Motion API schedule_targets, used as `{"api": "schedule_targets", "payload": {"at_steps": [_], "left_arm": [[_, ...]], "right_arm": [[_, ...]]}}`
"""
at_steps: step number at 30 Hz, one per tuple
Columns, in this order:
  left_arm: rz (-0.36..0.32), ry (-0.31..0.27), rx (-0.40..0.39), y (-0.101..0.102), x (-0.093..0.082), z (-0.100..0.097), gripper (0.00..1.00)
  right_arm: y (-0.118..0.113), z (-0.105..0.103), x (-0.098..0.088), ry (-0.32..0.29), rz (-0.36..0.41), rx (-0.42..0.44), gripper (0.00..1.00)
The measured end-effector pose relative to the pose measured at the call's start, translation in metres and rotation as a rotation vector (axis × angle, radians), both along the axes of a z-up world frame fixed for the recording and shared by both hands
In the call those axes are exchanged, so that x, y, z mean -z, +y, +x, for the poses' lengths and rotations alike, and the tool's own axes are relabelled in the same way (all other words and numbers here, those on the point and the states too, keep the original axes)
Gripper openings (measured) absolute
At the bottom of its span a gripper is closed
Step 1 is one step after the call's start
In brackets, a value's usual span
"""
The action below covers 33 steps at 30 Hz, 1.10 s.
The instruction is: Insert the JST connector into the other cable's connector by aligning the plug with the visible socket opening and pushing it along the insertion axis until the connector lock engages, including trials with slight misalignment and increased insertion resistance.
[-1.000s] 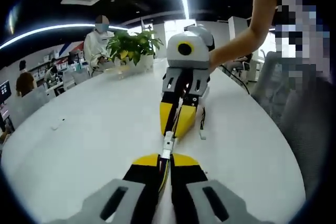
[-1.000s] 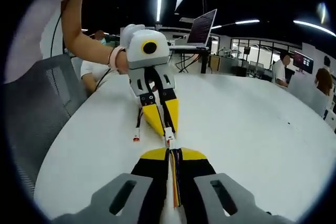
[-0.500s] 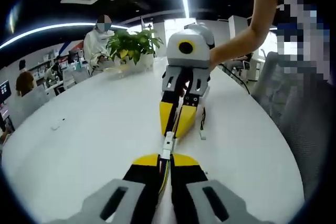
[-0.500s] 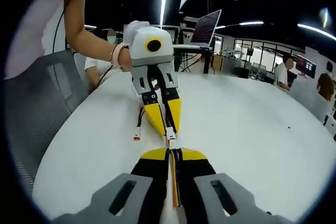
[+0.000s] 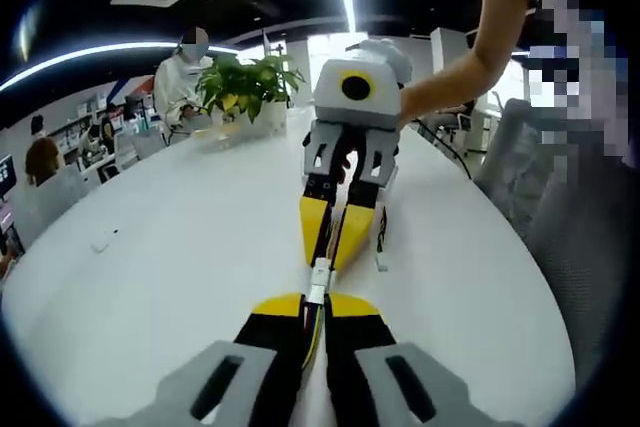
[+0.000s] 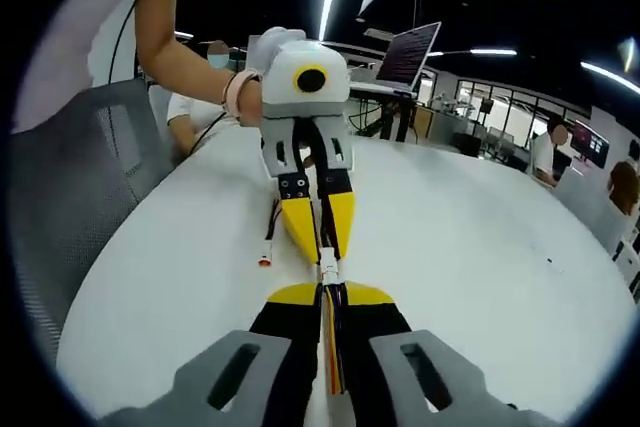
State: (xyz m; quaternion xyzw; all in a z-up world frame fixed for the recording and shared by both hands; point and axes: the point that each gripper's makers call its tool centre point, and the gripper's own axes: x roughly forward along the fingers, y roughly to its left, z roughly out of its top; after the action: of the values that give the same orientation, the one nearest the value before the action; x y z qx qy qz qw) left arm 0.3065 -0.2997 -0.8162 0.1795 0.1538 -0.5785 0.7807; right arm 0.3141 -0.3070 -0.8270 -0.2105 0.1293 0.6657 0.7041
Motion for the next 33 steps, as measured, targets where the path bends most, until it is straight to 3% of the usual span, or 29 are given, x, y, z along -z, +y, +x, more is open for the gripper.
{"api": "schedule_targets", "payload": {"at_steps": [9,15,33], "left_arm": [[-0.052,0.021,0.026,0.001,-0.007,-0.003,0.01],[-0.028,0.008,0.068,-0.003,-0.005,-0.012,0.0],[-0.026,0.019,0.067,-0.003,-0.004,0.0,0.0]], "right_arm": [[0.0,-0.006,-0.007,0.041,0.028,-0.002,0.03],[0.002,-0.014,-0.005,0.022,-0.004,-0.036,0.03],[0.0,-0.002,-0.005,0.043,0.017,-0.017,0.03]]}}
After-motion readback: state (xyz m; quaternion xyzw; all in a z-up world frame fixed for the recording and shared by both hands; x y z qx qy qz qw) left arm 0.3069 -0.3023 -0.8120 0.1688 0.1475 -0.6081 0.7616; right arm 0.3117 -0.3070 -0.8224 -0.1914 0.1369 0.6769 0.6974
